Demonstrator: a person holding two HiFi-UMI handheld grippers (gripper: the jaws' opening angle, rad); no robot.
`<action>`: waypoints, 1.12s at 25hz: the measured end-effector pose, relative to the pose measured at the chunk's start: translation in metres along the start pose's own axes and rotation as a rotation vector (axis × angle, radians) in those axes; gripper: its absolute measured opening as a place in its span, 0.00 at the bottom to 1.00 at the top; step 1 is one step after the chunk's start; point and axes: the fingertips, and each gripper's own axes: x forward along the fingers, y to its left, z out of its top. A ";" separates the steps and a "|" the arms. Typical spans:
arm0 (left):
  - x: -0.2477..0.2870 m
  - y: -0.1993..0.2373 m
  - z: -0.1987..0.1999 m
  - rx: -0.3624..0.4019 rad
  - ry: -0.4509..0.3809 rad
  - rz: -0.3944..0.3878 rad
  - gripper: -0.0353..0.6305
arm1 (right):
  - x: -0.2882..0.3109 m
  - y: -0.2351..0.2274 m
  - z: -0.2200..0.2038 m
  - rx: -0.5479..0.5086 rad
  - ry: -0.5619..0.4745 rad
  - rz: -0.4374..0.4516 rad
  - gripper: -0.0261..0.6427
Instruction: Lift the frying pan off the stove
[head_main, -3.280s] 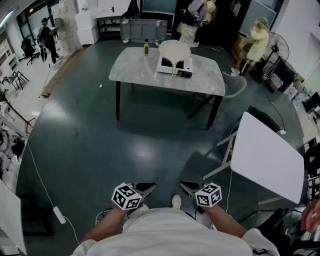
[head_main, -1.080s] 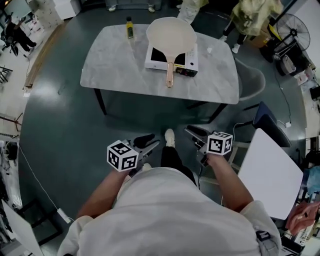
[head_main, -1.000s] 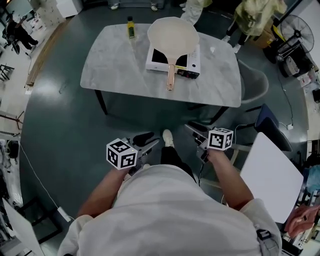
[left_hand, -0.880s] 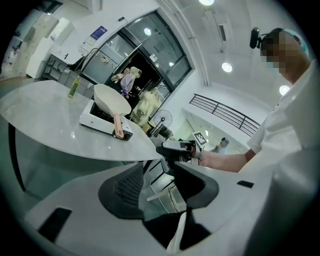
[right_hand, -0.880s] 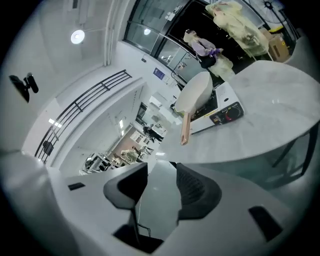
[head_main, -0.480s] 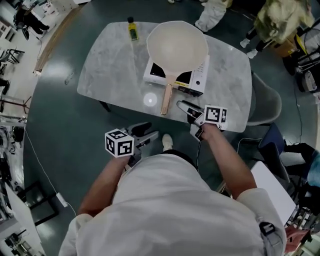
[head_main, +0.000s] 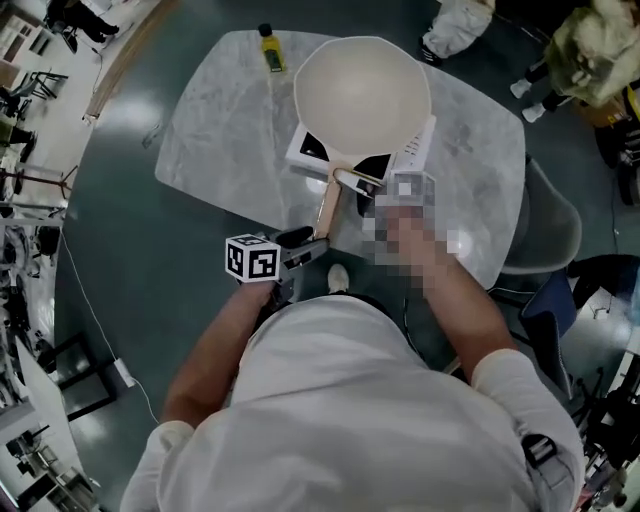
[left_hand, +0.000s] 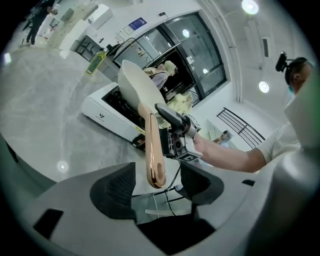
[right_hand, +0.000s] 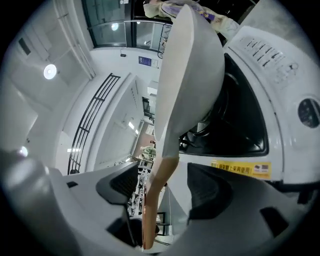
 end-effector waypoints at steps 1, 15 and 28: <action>0.005 0.003 0.000 -0.017 0.005 -0.008 0.46 | 0.005 -0.003 0.003 0.008 0.006 0.003 0.50; 0.039 0.006 0.012 -0.131 0.005 -0.125 0.26 | 0.033 -0.005 0.032 0.057 0.016 0.064 0.32; 0.035 -0.003 0.019 -0.117 -0.021 -0.190 0.25 | 0.032 -0.002 0.034 0.040 0.011 0.032 0.29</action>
